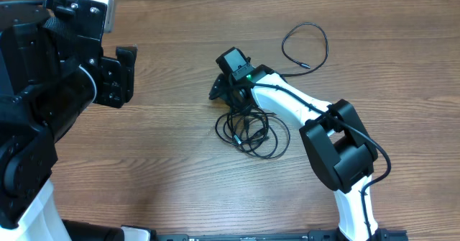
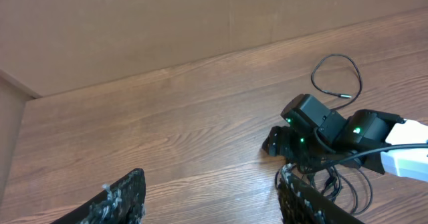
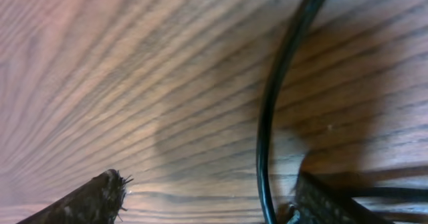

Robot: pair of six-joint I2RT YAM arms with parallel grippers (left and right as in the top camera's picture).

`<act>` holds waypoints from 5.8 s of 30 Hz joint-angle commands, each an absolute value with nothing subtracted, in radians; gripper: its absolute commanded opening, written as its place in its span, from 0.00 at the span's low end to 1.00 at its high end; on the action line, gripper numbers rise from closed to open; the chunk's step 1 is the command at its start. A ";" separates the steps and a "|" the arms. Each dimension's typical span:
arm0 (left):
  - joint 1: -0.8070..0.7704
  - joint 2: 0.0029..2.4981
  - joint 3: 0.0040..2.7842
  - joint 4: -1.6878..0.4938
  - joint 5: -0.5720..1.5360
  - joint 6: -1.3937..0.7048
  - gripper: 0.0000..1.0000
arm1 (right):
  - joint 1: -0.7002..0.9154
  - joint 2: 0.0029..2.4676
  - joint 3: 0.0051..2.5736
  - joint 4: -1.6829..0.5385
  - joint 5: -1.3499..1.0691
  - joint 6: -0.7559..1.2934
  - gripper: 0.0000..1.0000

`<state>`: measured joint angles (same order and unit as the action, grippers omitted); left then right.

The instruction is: Untangle cables

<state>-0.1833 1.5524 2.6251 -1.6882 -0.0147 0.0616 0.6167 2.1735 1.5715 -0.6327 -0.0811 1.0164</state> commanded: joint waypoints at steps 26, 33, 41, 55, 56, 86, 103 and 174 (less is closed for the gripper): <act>-0.187 1.558 2.626 -1.689 0.000 0.079 0.65 | 0.629 1.869 1.747 -0.782 -0.179 0.553 0.04; -0.187 1.575 2.626 -1.689 0.001 0.079 0.65 | 0.629 1.569 1.877 -0.937 -0.218 0.356 0.04; -0.187 1.588 2.620 -1.689 0.001 0.079 0.64 | 0.629 1.393 1.900 -0.866 -0.138 0.207 0.04; -0.187 1.588 2.620 -1.689 0.001 0.079 0.65 | 0.607 1.388 2.070 -0.777 -0.312 0.242 0.04; -0.187 1.588 2.620 -1.689 0.001 0.079 0.65 | 0.607 1.388 2.111 -0.781 -0.317 0.242 0.04; -0.189 1.588 2.620 -1.689 0.012 0.078 0.63 | 0.370 1.573 2.472 -0.909 0.101 -0.027 0.04; -0.189 1.590 2.620 -1.689 0.052 0.083 0.58 | -0.498 1.870 2.472 -0.517 -0.160 0.022 0.04; -0.190 1.590 2.620 -1.689 0.134 0.104 0.54 | -0.730 2.603 2.539 -0.485 -0.195 0.125 0.04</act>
<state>-0.1833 1.5856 2.6225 -1.6882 0.1204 0.1108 -0.7818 2.6247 2.5259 -0.4915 -0.2012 0.1398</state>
